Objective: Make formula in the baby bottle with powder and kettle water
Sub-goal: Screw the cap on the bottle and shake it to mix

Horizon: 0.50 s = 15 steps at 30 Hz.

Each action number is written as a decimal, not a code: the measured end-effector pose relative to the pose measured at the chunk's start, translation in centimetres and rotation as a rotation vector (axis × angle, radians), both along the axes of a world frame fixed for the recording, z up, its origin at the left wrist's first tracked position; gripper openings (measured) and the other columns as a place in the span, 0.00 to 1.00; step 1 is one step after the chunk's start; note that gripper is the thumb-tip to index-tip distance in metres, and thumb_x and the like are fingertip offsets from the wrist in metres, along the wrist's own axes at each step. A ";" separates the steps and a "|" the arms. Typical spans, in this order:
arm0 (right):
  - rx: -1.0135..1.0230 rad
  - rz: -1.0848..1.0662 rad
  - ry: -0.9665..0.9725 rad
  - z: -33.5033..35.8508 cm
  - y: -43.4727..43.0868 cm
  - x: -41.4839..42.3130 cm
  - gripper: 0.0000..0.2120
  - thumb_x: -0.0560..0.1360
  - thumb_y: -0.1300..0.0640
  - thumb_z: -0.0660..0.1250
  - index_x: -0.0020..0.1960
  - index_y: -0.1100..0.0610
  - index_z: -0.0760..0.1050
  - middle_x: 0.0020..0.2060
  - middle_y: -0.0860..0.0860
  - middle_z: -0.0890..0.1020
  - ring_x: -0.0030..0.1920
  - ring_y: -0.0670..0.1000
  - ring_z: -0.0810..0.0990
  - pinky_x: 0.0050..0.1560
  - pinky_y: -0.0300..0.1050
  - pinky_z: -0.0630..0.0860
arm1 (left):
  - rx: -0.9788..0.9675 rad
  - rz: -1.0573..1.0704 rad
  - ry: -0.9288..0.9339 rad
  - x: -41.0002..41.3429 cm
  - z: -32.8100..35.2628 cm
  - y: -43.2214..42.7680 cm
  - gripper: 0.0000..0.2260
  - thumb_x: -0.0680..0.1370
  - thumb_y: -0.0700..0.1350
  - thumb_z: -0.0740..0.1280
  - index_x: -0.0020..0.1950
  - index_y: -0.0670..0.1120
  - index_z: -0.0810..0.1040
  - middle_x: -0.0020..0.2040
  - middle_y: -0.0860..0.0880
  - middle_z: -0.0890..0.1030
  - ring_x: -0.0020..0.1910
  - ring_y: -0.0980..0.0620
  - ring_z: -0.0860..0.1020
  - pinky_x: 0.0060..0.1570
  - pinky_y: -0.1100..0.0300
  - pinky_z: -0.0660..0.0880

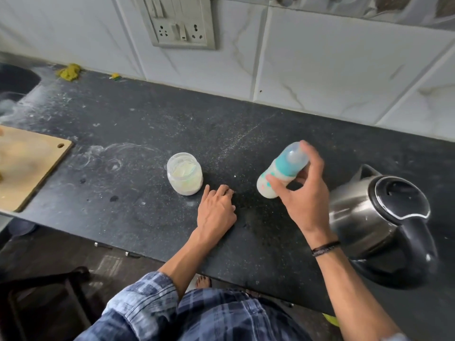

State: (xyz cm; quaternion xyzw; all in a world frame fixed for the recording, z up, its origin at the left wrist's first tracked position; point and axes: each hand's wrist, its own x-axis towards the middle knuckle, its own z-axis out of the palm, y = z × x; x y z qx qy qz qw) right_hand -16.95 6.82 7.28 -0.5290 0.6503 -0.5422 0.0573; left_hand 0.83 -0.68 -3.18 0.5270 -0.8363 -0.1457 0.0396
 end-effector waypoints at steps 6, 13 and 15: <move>-0.265 -0.047 -0.065 1.7 0.7 0.0 0.42 0.71 0.63 0.80 0.74 0.53 0.57 0.69 0.53 0.66 0.68 0.49 0.75 0.60 0.59 0.81 | -0.001 0.000 0.025 -0.2 -0.1 0.1 0.22 0.79 0.47 0.66 0.74 0.48 0.73 0.70 0.52 0.72 0.65 0.47 0.75 0.79 0.49 0.48; -0.154 -0.016 -0.069 1.1 0.3 0.6 0.40 0.71 0.61 0.81 0.73 0.52 0.60 0.70 0.35 0.68 0.67 0.48 0.76 0.61 0.57 0.81 | -0.018 0.020 0.039 0.2 -0.5 0.2 0.21 0.78 0.47 0.68 0.72 0.49 0.75 0.68 0.53 0.74 0.62 0.48 0.76 0.78 0.49 0.50; -0.282 -0.067 -0.049 1.6 0.3 0.9 0.41 0.71 0.62 0.81 0.73 0.55 0.57 0.72 0.32 0.63 0.69 0.45 0.73 0.61 0.53 0.81 | -0.017 0.024 0.045 -0.1 -0.6 0.2 0.22 0.78 0.47 0.67 0.72 0.49 0.74 0.69 0.53 0.74 0.63 0.48 0.76 0.78 0.49 0.49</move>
